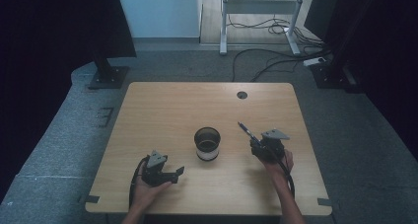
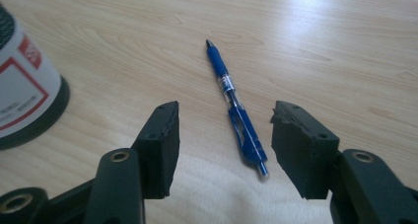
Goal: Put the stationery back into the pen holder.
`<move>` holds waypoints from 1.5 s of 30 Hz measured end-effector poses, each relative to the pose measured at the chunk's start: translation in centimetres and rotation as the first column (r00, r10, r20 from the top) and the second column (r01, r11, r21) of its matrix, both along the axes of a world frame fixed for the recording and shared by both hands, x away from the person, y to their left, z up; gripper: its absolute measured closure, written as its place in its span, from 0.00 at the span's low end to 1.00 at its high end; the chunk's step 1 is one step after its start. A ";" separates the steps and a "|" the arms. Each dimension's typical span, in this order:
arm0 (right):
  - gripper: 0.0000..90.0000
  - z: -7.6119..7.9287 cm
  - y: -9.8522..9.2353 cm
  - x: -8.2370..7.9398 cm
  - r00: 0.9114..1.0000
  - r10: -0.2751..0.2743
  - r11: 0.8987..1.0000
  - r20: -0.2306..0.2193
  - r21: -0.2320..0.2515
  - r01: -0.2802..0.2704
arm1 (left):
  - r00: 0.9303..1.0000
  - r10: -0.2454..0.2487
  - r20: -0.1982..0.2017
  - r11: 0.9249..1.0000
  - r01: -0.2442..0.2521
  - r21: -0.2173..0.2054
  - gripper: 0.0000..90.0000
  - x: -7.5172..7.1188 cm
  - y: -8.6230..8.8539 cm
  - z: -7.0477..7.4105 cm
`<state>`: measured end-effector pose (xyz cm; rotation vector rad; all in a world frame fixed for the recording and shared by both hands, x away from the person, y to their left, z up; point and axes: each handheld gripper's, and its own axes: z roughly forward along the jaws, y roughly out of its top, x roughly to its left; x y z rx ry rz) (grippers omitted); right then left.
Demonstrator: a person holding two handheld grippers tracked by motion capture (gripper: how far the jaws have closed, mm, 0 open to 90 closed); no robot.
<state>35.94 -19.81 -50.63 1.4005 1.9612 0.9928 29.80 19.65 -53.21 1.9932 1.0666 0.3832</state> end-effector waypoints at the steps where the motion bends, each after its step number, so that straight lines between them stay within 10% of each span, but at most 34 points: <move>1: 0.49 0.0 0.1 0.3 1.000 0.000 1.000 -0.006 0.006 0.000 | 1.000 -0.007 -0.004 1.000 0.007 0.001 0.18 0.0 -0.1 0.0; 33: 0.53 -2.0 4.0 8.1 0.995 0.006 1.000 -0.096 -0.012 -0.007 | 1.000 -0.021 0.002 0.999 0.021 -0.050 0.19 -0.3 0.3 0.8; 45: 0.53 -2.5 5.3 10.2 0.992 -0.010 0.993 -0.127 -0.115 -0.004 | 1.000 -0.027 0.003 0.999 0.027 -0.039 0.19 -0.5 0.0 0.5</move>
